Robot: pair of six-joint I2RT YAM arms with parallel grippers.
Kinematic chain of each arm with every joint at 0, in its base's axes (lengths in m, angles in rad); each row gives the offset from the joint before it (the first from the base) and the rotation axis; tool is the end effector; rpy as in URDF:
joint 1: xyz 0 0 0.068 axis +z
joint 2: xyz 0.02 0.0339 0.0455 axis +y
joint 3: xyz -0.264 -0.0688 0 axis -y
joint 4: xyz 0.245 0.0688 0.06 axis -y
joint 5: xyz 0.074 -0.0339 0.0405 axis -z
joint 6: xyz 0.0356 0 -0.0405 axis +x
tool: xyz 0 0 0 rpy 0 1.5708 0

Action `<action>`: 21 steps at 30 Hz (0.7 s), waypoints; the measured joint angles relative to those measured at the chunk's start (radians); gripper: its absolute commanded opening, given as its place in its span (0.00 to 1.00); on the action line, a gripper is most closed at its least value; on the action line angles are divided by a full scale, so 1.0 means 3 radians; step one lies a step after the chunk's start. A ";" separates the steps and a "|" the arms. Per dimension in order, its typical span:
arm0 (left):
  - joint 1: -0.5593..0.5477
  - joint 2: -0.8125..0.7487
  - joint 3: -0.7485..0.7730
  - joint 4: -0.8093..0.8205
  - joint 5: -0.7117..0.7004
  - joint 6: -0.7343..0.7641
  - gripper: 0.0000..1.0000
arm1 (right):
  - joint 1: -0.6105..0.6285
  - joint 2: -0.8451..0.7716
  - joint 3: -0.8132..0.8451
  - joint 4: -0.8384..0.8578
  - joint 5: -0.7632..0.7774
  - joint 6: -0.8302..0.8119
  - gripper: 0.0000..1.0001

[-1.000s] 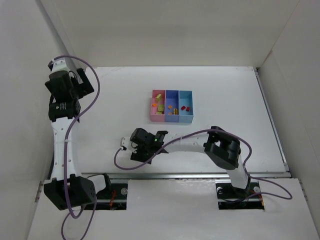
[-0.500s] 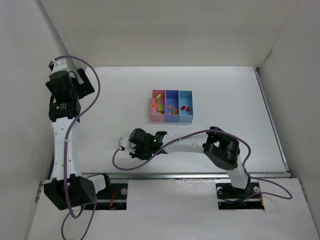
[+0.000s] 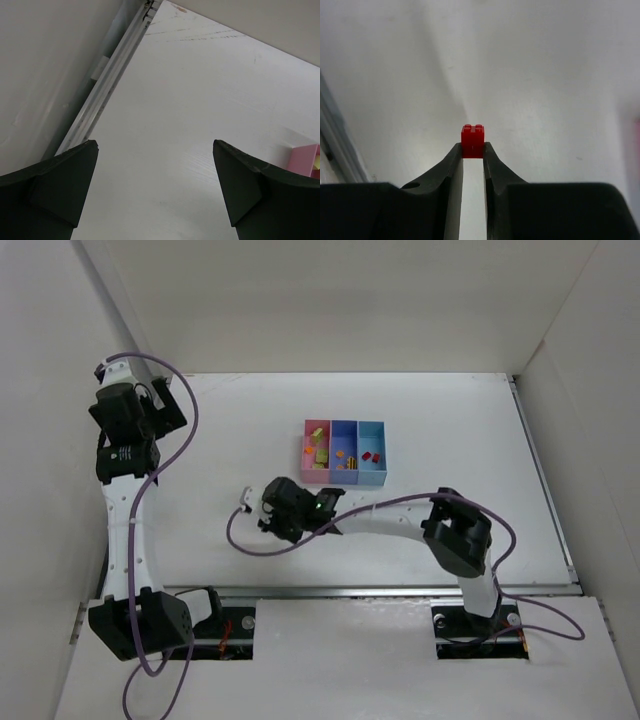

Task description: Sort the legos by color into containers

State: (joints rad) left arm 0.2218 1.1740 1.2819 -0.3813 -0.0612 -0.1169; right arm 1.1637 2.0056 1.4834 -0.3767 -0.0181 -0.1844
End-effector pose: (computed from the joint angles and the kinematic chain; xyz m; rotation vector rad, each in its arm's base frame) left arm 0.2537 0.0594 0.4134 -0.3532 1.8115 0.1297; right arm 0.1743 0.4059 0.1970 -1.5806 1.9658 0.4344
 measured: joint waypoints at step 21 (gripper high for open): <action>0.0206 0.0211 -0.0020 0.0009 0.0167 -0.0027 0.99 | -0.2280 -0.0593 0.0203 -0.0041 0.0183 0.0645 0.00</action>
State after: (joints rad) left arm 0.2836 1.2373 1.2758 -0.3786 -0.0113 -0.1249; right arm 0.4797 1.8278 1.5444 -0.3889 0.0368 0.0090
